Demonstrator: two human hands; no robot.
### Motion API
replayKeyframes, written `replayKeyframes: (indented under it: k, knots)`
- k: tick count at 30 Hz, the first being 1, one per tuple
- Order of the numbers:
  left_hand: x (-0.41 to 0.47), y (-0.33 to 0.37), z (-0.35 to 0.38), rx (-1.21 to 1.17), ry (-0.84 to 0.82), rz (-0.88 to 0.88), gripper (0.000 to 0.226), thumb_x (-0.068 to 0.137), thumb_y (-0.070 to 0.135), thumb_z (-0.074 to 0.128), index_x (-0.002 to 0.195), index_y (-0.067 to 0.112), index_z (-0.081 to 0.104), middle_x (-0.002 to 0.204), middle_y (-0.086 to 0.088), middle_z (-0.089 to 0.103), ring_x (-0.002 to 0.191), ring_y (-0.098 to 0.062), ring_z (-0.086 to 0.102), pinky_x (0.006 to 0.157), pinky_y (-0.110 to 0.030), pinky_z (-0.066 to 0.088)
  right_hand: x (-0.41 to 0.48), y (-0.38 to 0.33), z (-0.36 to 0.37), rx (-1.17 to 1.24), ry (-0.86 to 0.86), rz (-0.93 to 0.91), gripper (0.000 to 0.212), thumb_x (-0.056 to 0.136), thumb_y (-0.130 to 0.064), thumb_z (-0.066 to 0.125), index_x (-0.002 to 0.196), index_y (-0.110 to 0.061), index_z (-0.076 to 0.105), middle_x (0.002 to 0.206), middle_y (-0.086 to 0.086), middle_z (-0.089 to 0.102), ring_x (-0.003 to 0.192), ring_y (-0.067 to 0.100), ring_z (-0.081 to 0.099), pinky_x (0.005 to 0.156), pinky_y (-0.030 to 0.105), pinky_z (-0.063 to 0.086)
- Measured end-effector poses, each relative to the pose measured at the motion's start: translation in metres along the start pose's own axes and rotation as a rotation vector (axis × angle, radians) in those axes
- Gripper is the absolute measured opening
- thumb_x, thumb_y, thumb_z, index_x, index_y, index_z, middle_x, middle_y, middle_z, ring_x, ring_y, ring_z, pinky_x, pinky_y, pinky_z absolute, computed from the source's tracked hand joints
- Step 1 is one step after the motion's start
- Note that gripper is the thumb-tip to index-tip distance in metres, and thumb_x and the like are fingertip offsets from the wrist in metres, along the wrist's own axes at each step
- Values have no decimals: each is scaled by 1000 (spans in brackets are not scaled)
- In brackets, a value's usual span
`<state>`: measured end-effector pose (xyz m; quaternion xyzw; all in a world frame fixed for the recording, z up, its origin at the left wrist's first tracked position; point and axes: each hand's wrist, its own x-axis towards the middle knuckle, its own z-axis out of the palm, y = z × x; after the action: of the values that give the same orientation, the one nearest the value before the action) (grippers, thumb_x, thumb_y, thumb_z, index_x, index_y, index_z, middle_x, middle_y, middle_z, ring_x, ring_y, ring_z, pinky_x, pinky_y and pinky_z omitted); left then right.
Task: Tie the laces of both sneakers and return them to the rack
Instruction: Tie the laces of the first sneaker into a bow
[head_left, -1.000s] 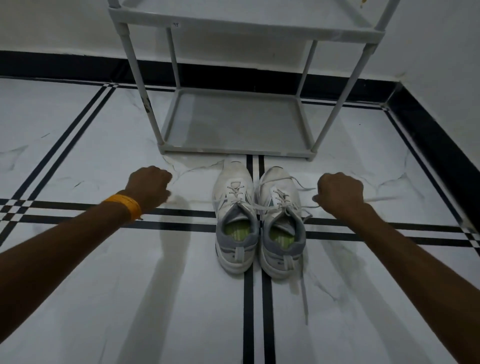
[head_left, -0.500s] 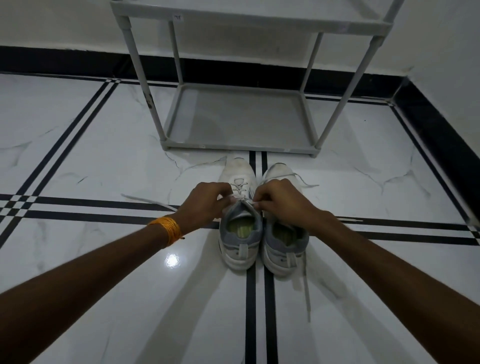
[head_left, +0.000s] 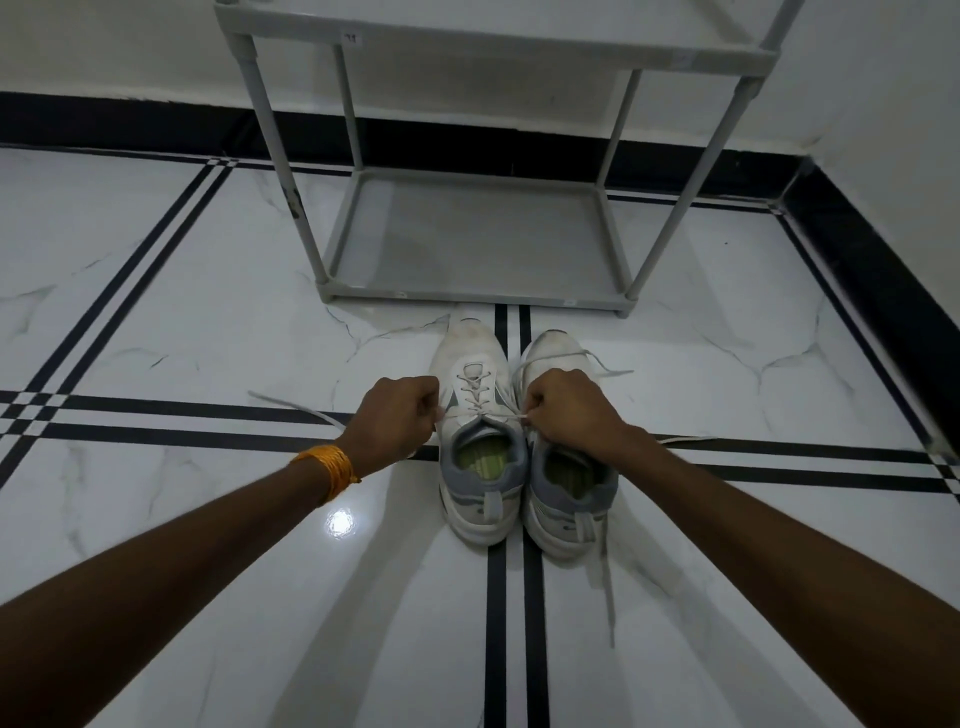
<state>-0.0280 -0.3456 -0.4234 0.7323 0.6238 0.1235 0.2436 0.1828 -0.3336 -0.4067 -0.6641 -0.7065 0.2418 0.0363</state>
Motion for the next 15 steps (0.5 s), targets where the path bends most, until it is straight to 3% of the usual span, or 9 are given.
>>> replayKeyframes:
  k: [3,8,10,12,14,15]
  knots:
    - [2,1,-1,-6,10,3,15,89,9,60,75,12,54,74,-7,63,66,-21,50,51,-18,32,2,0,0,-8,-9,33,15,85,-9,63,86,-2,77,88,14,75,83,25,68,50,19,38]
    - [-5,1,1,59,45,33,20,94,20,58,78,9,55,76,-13,67,66,-26,53,56,-28,35,-4,-1,-7,26,-71,28,17,86,-10,62,85,0,75,87,15,74,83,26,68,55,21,42]
    - [-9,0,-3,67,14,36,26,95,27,56,75,13,52,72,-7,62,67,-24,54,55,-26,34,-8,-2,-21,143,-134,17,18,88,-13,63,83,0,75,82,12,75,78,22,70,61,24,46]
    - [-9,1,-11,2,-34,-4,29,94,34,58,73,14,57,77,-5,63,75,-24,59,63,-27,44,-16,-4,-39,336,-197,-3,19,89,-13,64,81,-1,75,79,7,74,72,15,66,65,23,45]
    - [-7,7,-23,-118,-29,-46,31,91,41,61,74,15,65,90,-3,67,86,-21,62,75,-32,52,-23,-7,-50,515,-219,-13,19,90,-16,64,84,-2,75,88,6,74,81,12,63,70,23,44]
    - [-7,12,-31,-211,-33,-64,32,91,41,61,75,14,67,95,-2,69,87,-17,62,73,-29,53,-24,-8,-52,586,-205,-21,20,90,-19,65,85,-3,76,92,5,75,89,12,64,77,24,45]
